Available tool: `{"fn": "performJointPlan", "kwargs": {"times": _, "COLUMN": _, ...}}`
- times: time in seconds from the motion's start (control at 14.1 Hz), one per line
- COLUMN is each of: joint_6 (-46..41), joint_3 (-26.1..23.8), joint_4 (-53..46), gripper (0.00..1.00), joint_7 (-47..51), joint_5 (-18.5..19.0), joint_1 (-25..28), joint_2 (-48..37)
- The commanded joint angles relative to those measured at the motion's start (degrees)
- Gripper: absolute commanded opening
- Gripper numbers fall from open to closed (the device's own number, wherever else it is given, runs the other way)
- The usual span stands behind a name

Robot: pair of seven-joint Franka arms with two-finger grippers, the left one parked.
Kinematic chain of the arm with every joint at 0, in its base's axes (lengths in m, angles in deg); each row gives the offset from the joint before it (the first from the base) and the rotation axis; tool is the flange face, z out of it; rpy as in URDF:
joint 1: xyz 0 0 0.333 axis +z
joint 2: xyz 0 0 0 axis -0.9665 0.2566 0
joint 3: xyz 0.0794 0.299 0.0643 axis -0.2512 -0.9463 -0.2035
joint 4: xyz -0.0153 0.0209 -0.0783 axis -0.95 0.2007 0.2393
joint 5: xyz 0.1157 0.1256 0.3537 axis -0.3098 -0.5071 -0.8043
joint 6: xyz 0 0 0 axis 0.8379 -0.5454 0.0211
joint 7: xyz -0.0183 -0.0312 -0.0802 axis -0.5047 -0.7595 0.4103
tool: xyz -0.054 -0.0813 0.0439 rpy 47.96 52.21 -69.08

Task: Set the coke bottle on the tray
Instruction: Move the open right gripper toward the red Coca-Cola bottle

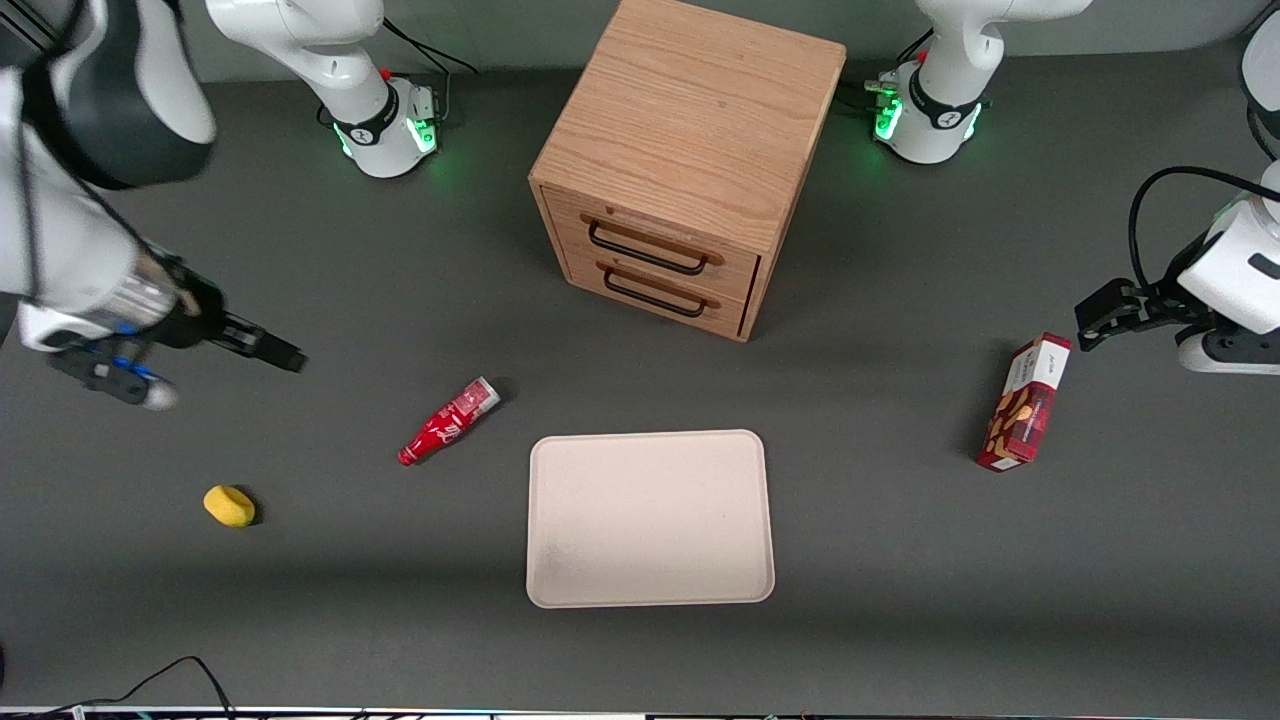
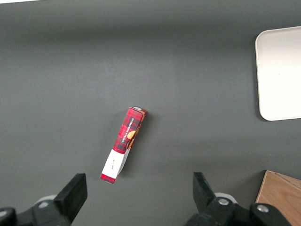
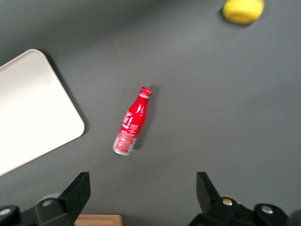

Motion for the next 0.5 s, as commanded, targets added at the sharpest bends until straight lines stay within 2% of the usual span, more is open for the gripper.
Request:
{"fn": "performJointPlan", "kwargs": {"times": 0.0, "joint_6": 4.45, "joint_3": -3.43, "joint_4": 0.15, "gripper": 1.00, "joint_7": 12.65, "joint_5": 3.53, "joint_1": 1.18, "joint_2": 6.27}}
{"fn": "performJointPlan", "kwargs": {"times": 0.14, "joint_6": 11.90, "joint_3": -6.68, "joint_4": 4.69, "gripper": 1.00, "joint_7": 18.91, "joint_5": 6.97, "joint_1": 0.66, "joint_2": 8.74}}
{"fn": "performJointPlan", "kwargs": {"times": 0.28, "joint_6": 23.14, "joint_3": -6.87, "joint_4": 12.25, "gripper": 1.00, "joint_7": 20.08, "joint_5": 6.98, "joint_1": 0.39, "joint_2": 9.80}}
{"fn": "performJointPlan", "kwargs": {"times": 0.42, "joint_6": 25.65, "joint_3": -6.78, "joint_4": 13.86, "gripper": 1.00, "joint_7": 22.70, "joint_5": 6.98, "joint_1": 0.30, "joint_2": 12.25}}
